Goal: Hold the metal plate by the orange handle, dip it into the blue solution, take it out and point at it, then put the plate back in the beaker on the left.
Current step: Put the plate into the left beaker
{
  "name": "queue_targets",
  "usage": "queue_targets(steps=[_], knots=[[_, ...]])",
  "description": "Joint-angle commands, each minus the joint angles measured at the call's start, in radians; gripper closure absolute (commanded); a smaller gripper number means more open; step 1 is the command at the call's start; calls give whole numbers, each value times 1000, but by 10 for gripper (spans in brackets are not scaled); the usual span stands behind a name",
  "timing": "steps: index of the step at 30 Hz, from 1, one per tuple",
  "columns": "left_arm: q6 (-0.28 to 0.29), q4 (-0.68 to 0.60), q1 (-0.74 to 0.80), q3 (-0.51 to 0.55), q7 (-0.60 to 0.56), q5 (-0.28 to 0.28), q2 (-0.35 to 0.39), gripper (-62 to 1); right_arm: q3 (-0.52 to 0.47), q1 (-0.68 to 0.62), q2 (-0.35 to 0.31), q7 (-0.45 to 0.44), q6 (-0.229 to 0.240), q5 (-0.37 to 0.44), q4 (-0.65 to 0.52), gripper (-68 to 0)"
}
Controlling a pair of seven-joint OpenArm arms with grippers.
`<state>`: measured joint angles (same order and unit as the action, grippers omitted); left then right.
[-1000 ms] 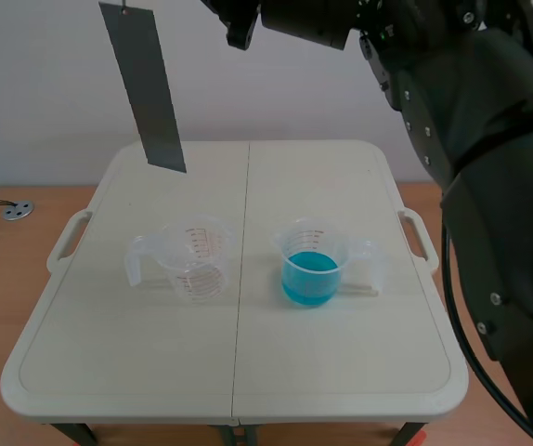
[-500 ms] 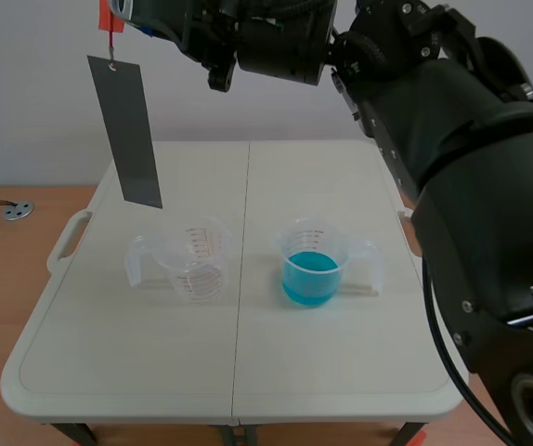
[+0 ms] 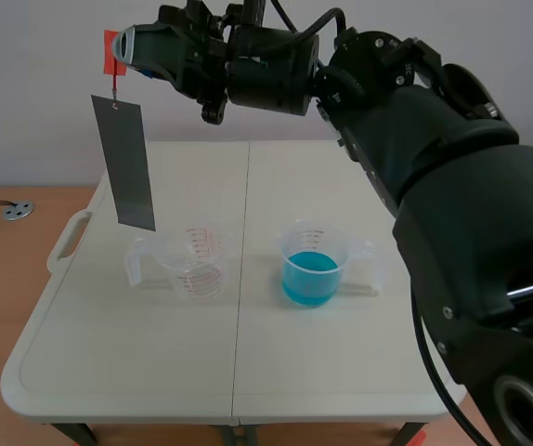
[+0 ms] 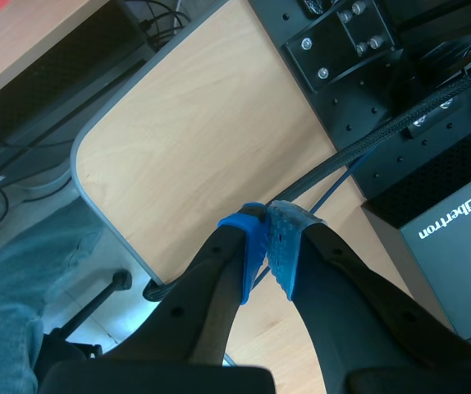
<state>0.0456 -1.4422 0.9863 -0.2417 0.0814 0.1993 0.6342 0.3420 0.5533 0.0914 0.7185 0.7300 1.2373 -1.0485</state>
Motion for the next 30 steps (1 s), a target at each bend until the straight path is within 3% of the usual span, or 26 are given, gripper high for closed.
queue_targets(steps=[1, 30], knots=[[2, -11, 10, 5, -6, -1, -5, -18, 0, 28, 6, -16, 16, -4, -3, -13], [2, -11, 10, 5, -6, -1, -5, -18, -3, -44, -14, -6, 16, -60, -3, -13]])
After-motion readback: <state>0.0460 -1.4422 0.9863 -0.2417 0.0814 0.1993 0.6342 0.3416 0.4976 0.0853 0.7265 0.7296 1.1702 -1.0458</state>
